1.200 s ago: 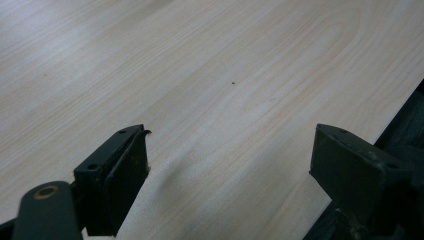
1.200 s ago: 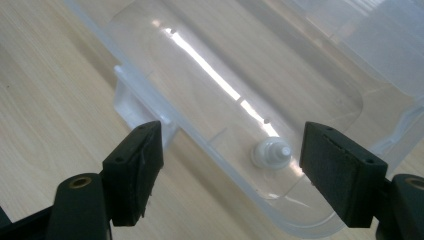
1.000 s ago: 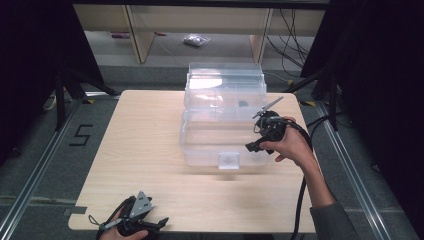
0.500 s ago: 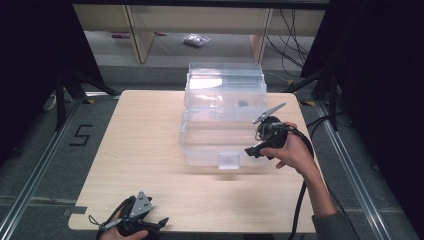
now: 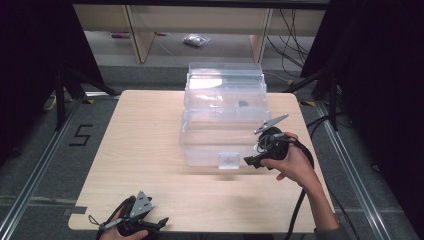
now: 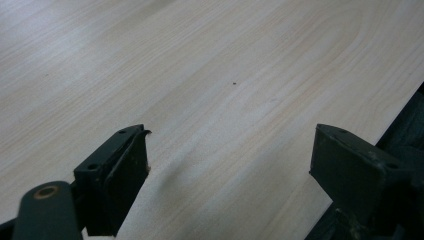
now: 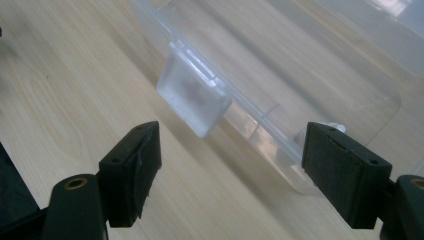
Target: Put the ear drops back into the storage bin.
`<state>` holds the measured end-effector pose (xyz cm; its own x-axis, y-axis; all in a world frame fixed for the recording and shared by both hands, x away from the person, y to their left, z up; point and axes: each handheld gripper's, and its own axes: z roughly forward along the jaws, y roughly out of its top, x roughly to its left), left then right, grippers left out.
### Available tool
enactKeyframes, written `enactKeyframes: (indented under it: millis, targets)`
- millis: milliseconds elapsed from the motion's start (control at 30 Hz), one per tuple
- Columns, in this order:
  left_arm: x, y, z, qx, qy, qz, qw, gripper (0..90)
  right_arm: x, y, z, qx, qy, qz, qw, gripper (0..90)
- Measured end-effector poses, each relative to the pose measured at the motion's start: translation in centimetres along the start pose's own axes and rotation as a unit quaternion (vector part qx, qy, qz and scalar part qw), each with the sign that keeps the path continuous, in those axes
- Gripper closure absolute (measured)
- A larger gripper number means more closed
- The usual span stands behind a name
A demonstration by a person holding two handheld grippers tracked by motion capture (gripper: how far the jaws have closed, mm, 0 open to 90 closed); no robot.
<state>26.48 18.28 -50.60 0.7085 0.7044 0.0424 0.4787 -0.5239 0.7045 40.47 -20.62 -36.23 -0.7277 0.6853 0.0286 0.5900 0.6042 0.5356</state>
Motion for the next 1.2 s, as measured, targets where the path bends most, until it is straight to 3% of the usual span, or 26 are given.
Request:
enactKeyframes:
  millis: [100,200,300,333,367,433,467,533,600,667,733,767,800,933,967,1033,1200]
  targets:
    - [-0.2,0.0,0.1,-0.006,-0.005,-0.012,0.9999,14.9,0.6,-0.4,0.0,-0.001,-0.002,0.008,1.0000,24.6]
    - [0.0,0.0,0.0,-0.002,-0.001,-0.002,1.0000,14.9,0.9,-1.0,0.0,-0.012,-0.001,-0.011,0.9999,24.6]
    - [0.0,0.0,0.0,0.001,0.002,0.002,1.0000,14.9,1.4,-1.4,0.1,-0.015,0.005,-0.004,0.9999,24.4]
    - [0.0,0.0,0.0,0.001,0.002,-0.006,1.0000,14.9,1.7,-1.5,0.1,-0.011,0.006,0.005,0.9999,24.3]
    - [0.0,0.0,0.0,0.000,0.001,-0.006,1.0000,14.9,1.7,-1.6,0.1,-0.017,0.006,-0.007,0.9998,24.1]
    - [0.1,0.0,0.0,0.000,0.002,0.004,1.0000,14.9,2.0,-1.7,0.1,-0.018,0.003,0.000,0.9998,24.0]
    - [0.1,0.0,0.0,0.000,0.002,0.002,1.0000,14.9,2.0,-1.9,0.2,-0.027,0.005,-0.013,0.9995,23.8]
    - [0.1,0.0,-0.1,-0.001,0.003,0.002,1.0000,14.9,2.5,-2.0,0.2,-0.022,0.008,-0.002,0.9997,23.7]
    - [0.1,0.0,0.0,0.000,0.002,0.002,1.0000,14.9,2.5,-2.2,0.3,-0.024,0.007,-0.013,0.9996,23.6]
    - [-0.1,0.0,0.0,0.000,0.000,-0.007,1.0000,14.9,2.9,-2.5,0.5,-0.023,0.007,-0.008,0.9997,23.6]
    - [0.0,0.0,0.0,0.000,0.001,0.003,1.0000,14.9,3.1,-2.7,0.6,-0.030,0.011,-0.021,0.9993,23.5]
    - [0.0,0.0,0.0,0.000,0.001,-0.006,1.0000,14.9,3.2,-2.9,0.8,-0.037,0.010,-0.025,0.9989,23.5]
    - [0.1,0.0,0.0,0.001,0.002,0.003,1.0000,14.9,3.3,-3.1,0.7,-0.033,0.013,-0.025,0.9991,23.4]
    - [0.0,0.0,0.0,0.000,0.002,0.001,1.0000,14.9,3.6,-3.7,1.2,-0.040,0.016,-0.024,0.9988,22.9]
    - [0.0,0.0,0.0,0.000,0.001,-0.004,1.0000,14.9,3.5,-3.8,1.3,-0.041,0.012,-0.040,0.9983,22.9]
    - [0.0,0.0,0.0,0.000,0.001,-0.006,1.0000,14.9,3.7,-4.1,1.6,-0.047,0.016,-0.027,0.9984,22.9]
    - [0.0,0.0,-0.1,0.000,0.001,0.004,1.0000,14.9,3.7,-4.8,1.9,-0.042,0.014,-0.029,0.9986,22.9]
